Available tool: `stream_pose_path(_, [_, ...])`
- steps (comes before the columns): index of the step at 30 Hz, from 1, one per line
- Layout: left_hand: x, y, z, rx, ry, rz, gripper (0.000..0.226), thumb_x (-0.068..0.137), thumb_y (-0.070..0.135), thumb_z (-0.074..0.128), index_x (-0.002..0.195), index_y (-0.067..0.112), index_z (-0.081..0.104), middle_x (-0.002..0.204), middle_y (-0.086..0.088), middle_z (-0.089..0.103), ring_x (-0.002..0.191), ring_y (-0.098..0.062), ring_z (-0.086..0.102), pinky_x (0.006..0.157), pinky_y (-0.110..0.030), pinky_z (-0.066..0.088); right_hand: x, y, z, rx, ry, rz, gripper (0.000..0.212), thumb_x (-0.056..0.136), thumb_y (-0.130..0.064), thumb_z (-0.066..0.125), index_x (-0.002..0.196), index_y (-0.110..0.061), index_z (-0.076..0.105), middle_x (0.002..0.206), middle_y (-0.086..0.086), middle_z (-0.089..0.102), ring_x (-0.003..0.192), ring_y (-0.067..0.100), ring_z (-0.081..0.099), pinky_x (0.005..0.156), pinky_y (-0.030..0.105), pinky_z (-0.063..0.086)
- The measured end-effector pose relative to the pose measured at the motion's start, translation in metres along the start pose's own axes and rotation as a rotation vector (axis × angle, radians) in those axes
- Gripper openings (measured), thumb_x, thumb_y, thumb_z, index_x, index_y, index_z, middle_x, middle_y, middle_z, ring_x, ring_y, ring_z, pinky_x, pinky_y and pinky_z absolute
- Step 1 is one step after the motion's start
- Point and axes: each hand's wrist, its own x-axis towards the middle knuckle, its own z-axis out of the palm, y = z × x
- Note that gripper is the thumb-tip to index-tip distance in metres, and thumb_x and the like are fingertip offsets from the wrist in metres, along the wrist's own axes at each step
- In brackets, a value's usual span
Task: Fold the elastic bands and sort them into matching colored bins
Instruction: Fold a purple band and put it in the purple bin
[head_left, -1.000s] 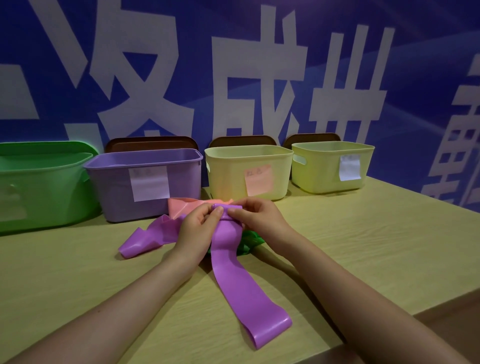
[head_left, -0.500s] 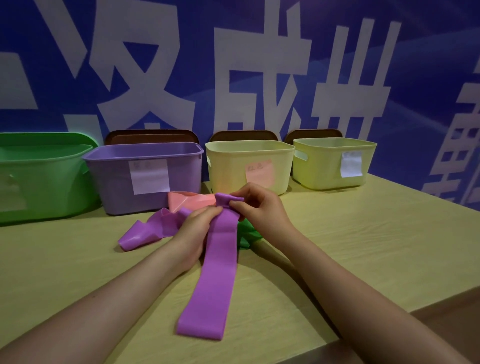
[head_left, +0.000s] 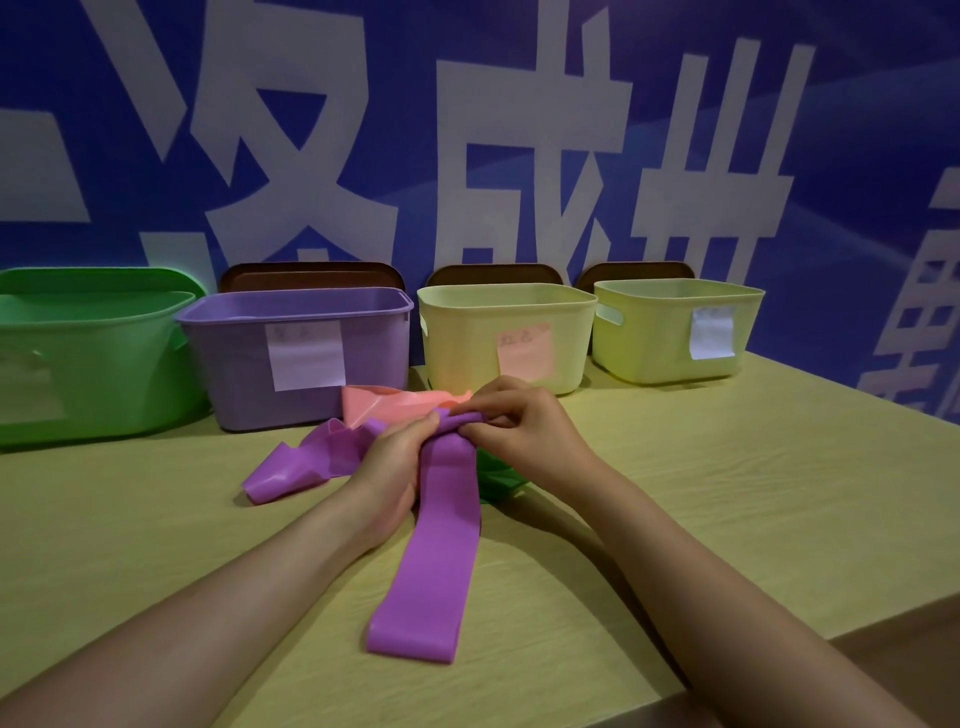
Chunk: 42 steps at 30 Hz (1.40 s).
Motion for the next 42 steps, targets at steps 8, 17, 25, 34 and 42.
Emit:
stream_pose_path(8, [0.002,-0.003,-0.001,0.114,0.133,0.066,0.027,0.102,0.015,0.039,0.106,0.01,0.065,0.102,-0.018,0.07,0.099,-0.032,0.065,0.095,-0.045,0.048,0.002,0.003,0.008,0.262,-0.003,0.179,0.033,0.094,-0.031,0.058,0.126,-0.022,0.062,0.094,-0.006,0.067,0.079,0.003,0.062,0.071,0.016,0.051])
stream_pose_path(17, [0.002,-0.008,0.0,0.328,0.091,0.06,0.033,0.085,0.048,0.049,0.105,0.029,0.067,0.109,-0.009,0.069,0.107,-0.027,0.062,0.1,-0.054,0.045,0.001,0.012,0.01,0.058,0.088,0.221,0.022,0.091,-0.023,0.064,0.107,-0.013,0.074,0.093,0.0,0.074,0.086,0.01,0.067,0.079,0.029,0.056])
stream_pose_path(25, [-0.003,0.002,0.002,0.38,0.153,0.166,0.021,0.099,0.013,0.048,0.112,0.007,0.064,0.105,-0.015,0.068,0.102,-0.028,0.064,0.093,-0.043,0.049,0.0,0.005,0.012,-0.058,0.114,0.095,0.02,0.091,-0.021,0.064,0.105,-0.012,0.074,0.08,-0.006,0.068,0.068,-0.002,0.057,0.062,0.012,0.041])
stream_pose_path(34, [-0.001,-0.001,0.0,0.348,0.119,0.153,0.024,0.099,0.015,0.048,0.115,0.009,0.063,0.107,-0.012,0.069,0.101,-0.023,0.066,0.093,-0.039,0.051,-0.002,0.008,0.014,0.087,0.076,0.118,0.022,0.094,-0.027,0.058,0.101,-0.014,0.075,0.085,0.001,0.072,0.078,0.01,0.065,0.073,0.027,0.053])
stream_pose_path(42, [-0.001,-0.001,-0.001,0.274,0.084,0.141,0.023,0.098,0.014,0.049,0.114,0.011,0.065,0.104,-0.014,0.071,0.101,-0.027,0.066,0.092,-0.039,0.051,-0.002,0.005,0.012,0.267,0.035,0.192,0.01,0.093,-0.02,0.061,0.093,-0.02,0.07,0.072,-0.01,0.066,0.061,-0.006,0.059,0.056,0.009,0.043])
